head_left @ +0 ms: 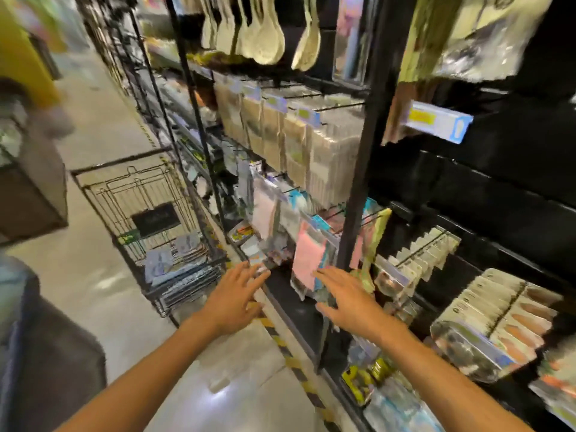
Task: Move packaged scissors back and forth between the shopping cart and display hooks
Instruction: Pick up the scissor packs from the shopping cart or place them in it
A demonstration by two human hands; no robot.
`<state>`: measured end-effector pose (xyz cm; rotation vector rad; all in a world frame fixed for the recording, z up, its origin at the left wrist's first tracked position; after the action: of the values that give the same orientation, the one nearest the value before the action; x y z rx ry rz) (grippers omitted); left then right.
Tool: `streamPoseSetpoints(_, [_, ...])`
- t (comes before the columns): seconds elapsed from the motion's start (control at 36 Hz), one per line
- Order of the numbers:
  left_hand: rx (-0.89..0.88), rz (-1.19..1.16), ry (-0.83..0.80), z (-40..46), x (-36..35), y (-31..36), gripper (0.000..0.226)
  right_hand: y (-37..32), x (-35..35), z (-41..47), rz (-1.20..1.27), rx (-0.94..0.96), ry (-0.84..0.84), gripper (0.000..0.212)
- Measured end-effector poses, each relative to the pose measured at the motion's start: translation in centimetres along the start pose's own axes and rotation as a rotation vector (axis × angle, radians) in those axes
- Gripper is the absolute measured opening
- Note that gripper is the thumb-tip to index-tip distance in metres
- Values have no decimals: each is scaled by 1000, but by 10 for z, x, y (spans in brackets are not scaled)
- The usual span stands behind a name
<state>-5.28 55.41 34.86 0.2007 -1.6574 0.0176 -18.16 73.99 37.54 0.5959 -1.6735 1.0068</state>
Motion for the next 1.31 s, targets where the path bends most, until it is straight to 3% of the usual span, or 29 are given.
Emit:
streamPoseSetpoints(0.22, [248, -90, -100, -80, -60, -172, 75, -103, -69, 100, -20, 102, -187, 69])
streamPoseSetpoints(0.39, [366, -140, -36, -126, -79, -243, 76, -149, -117, 161, -85, 165, -317, 69])
streamPoseSetpoints(0.5, [468, -144, -94, -138, -102, -285, 69, -169, -137, 205, -89, 195, -367, 69])
streamPoseSetpoints(0.69, [598, -290, -170, -124, -114, -331, 82, -190, -164, 303, -90, 296, -410, 68])
streamPoseSetpoints(0.83, [690, -258, -204, -96, -109, -365, 93, -194, -182, 377, -72, 352, -472, 69])
streamPoseSetpoints(0.92, [727, -244, -242, -77, -108, -379, 81, -197, -187, 412, -74, 389, -522, 67])
streamPoseSetpoints(1.06, [766, -265, -245, -44, -112, -402, 104, -202, -198, 468, -66, 434, -578, 66])
streamPoseSetpoints(1.31, [799, -419, -255, 7, -146, -444, 105, -197, -251, 539, -20, 350, -737, 67])
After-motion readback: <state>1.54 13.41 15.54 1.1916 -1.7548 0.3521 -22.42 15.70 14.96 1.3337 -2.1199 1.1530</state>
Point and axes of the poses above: each hand's wrist, its own z-axis towards the middle knuckle, its own x-axis out of the back of the hand, y = z × x, the point moved 8 cm from there along z, towards the middle knuckle, and after that the axes turned 5 degrees about -x, right-handed, at the moved point
